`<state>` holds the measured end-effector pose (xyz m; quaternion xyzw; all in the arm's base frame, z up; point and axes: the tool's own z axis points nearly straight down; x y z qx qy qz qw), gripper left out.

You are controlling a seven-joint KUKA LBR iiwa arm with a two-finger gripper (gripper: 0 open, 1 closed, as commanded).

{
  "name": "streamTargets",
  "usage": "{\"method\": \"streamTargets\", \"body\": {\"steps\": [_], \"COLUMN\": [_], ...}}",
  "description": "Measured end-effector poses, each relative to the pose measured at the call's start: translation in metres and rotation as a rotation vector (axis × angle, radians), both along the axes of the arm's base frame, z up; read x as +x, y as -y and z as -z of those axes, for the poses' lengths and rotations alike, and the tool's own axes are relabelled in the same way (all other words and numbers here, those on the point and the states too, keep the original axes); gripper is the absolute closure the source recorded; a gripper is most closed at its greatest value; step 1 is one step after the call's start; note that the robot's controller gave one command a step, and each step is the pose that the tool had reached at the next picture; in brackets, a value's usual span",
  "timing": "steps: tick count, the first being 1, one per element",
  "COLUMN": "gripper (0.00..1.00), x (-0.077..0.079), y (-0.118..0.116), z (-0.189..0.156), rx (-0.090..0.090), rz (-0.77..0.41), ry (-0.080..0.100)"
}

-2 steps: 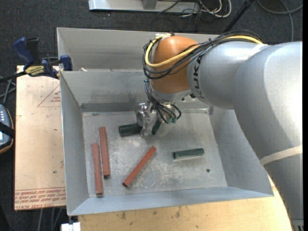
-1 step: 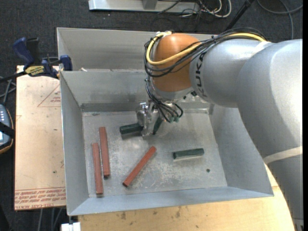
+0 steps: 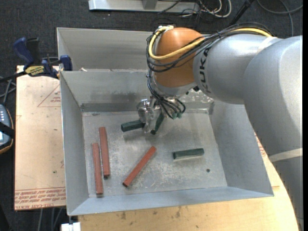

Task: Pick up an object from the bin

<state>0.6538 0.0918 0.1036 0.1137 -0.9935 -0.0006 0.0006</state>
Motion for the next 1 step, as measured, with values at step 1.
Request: {"method": "streamTargets", "body": {"steps": [1], "gripper": [1.00], "x": [0.0009], "y": [0.0000], "z": [-0.0145], "rx": [0.000], "rz": [0.009], "ry": [0.003]}}
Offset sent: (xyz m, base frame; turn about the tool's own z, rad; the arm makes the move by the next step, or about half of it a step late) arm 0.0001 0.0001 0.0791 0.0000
